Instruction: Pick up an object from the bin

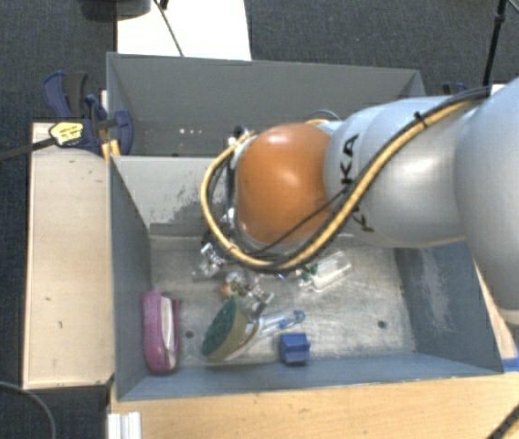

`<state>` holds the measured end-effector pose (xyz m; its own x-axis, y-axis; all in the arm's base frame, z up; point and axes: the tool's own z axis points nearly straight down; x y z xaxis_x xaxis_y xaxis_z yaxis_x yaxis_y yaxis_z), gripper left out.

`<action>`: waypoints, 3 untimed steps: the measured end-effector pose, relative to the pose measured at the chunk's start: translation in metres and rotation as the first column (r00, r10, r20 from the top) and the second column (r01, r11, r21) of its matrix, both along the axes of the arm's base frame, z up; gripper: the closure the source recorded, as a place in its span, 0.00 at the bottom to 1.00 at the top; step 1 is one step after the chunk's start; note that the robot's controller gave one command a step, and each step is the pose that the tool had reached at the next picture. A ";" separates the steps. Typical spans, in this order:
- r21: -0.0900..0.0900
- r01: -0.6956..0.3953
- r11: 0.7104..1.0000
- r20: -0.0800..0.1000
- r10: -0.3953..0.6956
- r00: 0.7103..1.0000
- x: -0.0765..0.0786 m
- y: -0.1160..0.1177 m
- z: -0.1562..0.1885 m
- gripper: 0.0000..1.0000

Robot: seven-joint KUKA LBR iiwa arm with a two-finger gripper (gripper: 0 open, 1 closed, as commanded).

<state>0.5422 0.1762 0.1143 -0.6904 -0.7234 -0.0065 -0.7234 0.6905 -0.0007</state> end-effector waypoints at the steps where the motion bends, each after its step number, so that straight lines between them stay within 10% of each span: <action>1: 0.002 -0.142 0.990 0.011 0.142 0.990 -0.015 0.001 -0.019 0.00; 2: 0.004 -0.264 0.965 0.024 0.264 0.964 -0.024 0.006 -0.021 0.00; 3: -0.003 -0.263 0.965 0.003 0.263 0.965 -0.029 0.001 -0.028 1.00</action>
Offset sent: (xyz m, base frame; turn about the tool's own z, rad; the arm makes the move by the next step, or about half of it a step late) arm -0.0366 -0.0007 -0.0443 -0.2038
